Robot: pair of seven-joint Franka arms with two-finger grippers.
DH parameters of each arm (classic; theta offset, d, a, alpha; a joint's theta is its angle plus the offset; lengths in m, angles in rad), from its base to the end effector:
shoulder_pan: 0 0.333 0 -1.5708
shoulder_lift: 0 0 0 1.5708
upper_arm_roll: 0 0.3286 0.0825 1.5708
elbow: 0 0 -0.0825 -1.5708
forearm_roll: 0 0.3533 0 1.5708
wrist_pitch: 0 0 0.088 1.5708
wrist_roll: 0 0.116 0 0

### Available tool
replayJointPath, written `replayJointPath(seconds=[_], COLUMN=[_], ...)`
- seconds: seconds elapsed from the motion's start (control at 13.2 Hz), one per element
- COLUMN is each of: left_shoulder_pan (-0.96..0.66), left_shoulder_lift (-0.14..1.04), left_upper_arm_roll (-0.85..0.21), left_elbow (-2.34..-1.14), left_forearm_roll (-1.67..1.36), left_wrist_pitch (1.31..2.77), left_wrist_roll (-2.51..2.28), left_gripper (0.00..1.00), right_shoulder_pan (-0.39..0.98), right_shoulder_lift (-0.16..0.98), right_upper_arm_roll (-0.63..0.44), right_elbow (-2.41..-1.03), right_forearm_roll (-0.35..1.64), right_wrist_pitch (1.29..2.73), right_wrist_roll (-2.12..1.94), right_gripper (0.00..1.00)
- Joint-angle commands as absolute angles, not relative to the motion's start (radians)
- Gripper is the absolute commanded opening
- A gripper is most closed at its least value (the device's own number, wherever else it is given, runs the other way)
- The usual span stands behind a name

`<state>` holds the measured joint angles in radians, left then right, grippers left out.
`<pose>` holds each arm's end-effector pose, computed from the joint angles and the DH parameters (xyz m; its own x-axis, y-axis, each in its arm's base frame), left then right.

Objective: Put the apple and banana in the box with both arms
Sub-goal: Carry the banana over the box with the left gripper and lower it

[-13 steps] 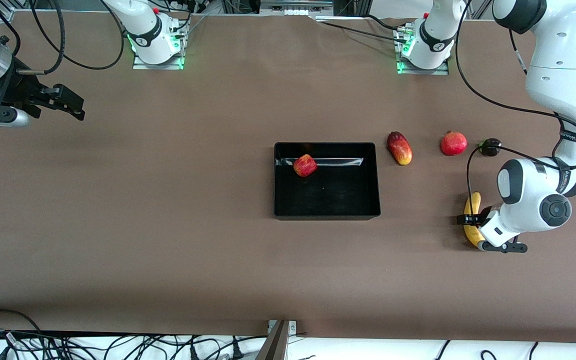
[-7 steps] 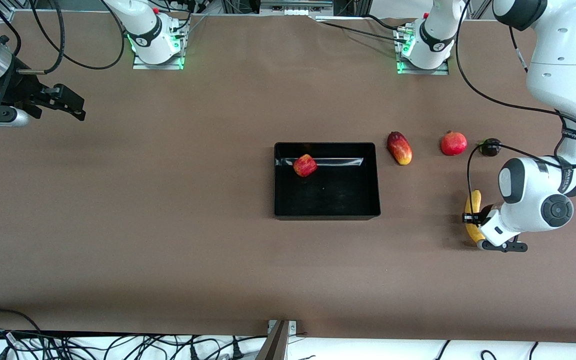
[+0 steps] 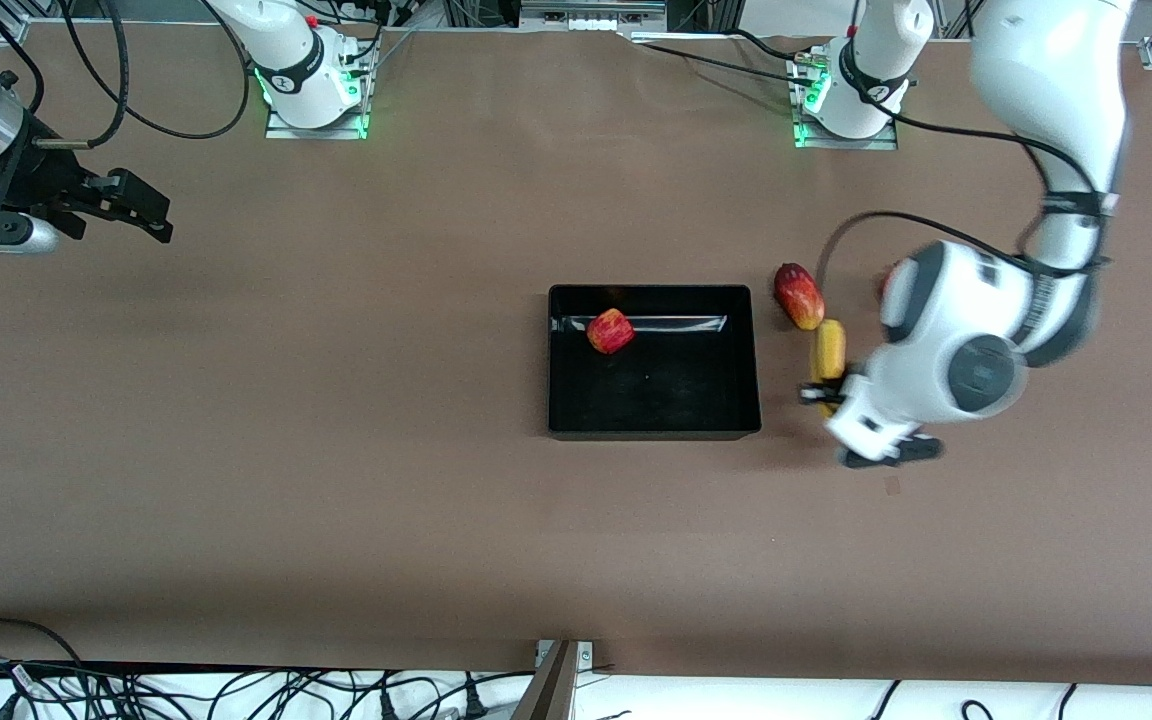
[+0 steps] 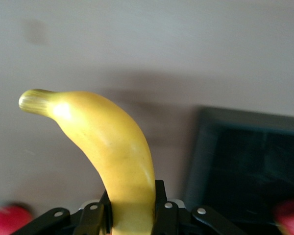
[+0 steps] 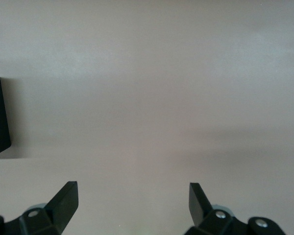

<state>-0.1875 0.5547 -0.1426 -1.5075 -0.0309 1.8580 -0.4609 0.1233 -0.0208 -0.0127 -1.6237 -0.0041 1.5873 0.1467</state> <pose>0.6247 -0.2011 0.3467 0.9630 0.1513 -0.2232 0.1559 -0.9878 0.0031 0.5145 0.0566 0.6170 0.9992 -0.0360 -0.0149 -0.0359 -0.9993 0.0061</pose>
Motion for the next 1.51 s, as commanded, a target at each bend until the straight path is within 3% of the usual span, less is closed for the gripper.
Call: replayJointPath(seconds=[0.0,0.38,1.28,1.44], left_shoulder_pan=[-0.216,-0.275,-0.302,-0.301], left_shoulder_lift=[0.555,0.621,0.807,0.816], left_upper_arm_roll=[-0.234,-0.281,-0.281,-0.281], left_elbow=[-1.493,-1.5,-1.514,-1.516], left_forearm_roll=[-0.041,-0.025,0.129,0.132], left_wrist_pitch=[1.838,1.942,2.235,2.241], left_wrist_roll=[-0.543,-0.543,-0.669,-0.675], left_gripper=[0.0,0.0,0.0,0.13], right_shoulder_pan=[0.12,0.117,0.114,0.114], right_shoulder_lift=[-0.014,-0.012,-0.012,-0.012], right_upper_arm_roll=[-0.014,-0.015,-0.017,-0.017], right_elbow=[-1.605,-1.605,-1.603,-1.603], right_forearm_roll=[0.012,0.012,0.017,0.017], right_wrist_pitch=[1.585,1.585,1.585,1.585], right_wrist_roll=[0.137,0.137,0.137,0.135], right_gripper=[1.0,1.0,1.0,1.0])
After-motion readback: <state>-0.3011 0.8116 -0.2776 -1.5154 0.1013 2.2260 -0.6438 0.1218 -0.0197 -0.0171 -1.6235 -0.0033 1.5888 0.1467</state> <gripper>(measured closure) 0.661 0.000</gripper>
